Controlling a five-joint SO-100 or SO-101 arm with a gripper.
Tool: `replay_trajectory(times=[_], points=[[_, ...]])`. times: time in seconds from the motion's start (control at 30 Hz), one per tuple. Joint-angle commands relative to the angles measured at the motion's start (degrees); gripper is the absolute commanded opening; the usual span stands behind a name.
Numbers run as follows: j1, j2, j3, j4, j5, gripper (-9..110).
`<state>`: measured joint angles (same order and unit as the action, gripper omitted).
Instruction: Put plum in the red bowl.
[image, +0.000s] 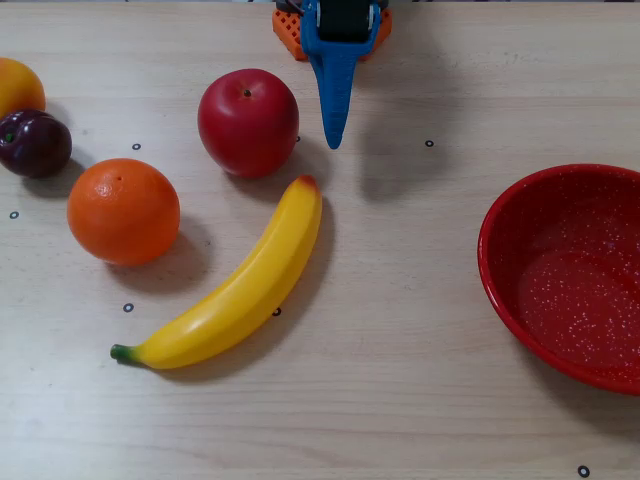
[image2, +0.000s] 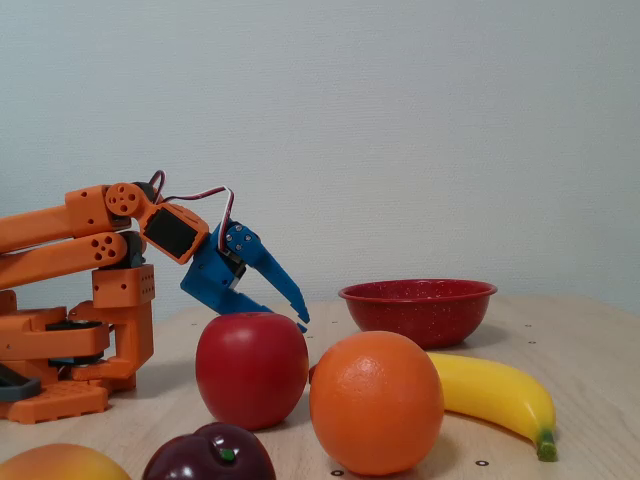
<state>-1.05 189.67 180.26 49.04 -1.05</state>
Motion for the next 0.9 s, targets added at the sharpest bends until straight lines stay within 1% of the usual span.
replay_trajectory(times=[0.0,0.33,0.6,0.87], points=[[1.1,1.1,1.6,0.0,-3.1,0],[2.0,-6.1,-10.9,6.7,-6.5,0],[3.5,-14.2,-25.3,13.5,-8.7,0],[2.6,-18.2,-38.2,18.5,-9.8,0]])
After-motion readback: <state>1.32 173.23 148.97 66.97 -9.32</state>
